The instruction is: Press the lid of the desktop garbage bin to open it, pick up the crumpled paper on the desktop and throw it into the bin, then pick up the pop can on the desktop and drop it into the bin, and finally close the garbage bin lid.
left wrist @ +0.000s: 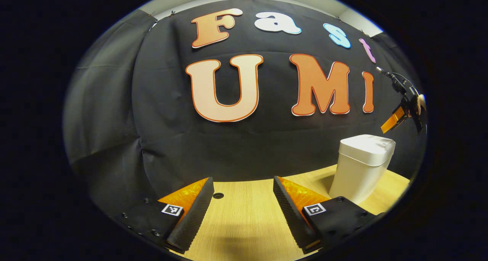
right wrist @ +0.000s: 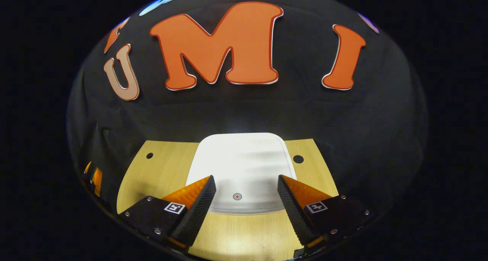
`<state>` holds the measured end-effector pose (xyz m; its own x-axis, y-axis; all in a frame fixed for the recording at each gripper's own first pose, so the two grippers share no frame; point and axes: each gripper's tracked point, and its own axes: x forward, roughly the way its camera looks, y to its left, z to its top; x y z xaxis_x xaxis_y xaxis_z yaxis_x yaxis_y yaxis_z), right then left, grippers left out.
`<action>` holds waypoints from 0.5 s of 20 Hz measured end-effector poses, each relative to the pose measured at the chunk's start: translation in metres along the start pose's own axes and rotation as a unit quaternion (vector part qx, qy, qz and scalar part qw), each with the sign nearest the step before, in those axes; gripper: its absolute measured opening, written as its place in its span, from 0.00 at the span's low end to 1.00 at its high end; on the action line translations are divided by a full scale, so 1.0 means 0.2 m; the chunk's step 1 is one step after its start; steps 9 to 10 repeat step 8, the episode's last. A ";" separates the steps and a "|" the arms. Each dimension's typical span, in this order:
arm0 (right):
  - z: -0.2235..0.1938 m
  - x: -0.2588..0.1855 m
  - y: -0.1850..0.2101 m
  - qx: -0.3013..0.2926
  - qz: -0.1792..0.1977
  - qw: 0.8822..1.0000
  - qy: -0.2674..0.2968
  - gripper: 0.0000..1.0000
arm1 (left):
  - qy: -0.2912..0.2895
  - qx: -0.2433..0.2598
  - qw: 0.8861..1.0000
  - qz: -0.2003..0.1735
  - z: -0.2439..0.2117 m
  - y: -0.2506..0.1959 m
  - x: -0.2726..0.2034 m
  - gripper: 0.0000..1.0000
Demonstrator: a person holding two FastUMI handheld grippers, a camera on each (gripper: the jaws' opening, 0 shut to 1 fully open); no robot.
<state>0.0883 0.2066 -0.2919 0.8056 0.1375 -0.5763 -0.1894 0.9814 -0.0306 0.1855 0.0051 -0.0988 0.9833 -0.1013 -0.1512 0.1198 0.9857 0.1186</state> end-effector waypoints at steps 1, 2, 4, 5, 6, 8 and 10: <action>0.01 -0.04 0.01 0.000 0.001 1.000 -0.017 0.99 | -0.002 -0.002 1.000 0.000 0.01 0.00 0.00 0.99; 0.02 -0.07 0.02 0.003 0.003 0.999 -0.036 0.99 | -0.003 -0.005 1.000 -0.001 0.02 -0.01 0.00 0.99; 0.02 -0.13 0.07 0.013 0.018 0.997 -0.074 0.99 | -0.002 -0.006 1.000 -0.002 0.02 -0.02 0.00 0.99; 0.00 -0.16 0.09 0.016 0.024 0.996 -0.087 0.99 | -0.002 -0.006 1.000 -0.003 0.02 -0.02 0.00 0.99; -0.03 -0.19 0.10 0.017 0.024 0.995 -0.098 0.99 | -0.002 -0.007 1.000 -0.004 0.02 -0.03 0.01 0.99; -0.08 -0.23 0.11 0.018 0.017 0.992 -0.126 0.98 | -0.002 -0.009 1.000 -0.005 0.01 -0.03 0.01 0.99; -0.08 -0.23 0.11 0.018 0.017 0.992 -0.126 0.98 | -0.002 -0.009 1.000 -0.005 0.01 -0.03 0.01 0.99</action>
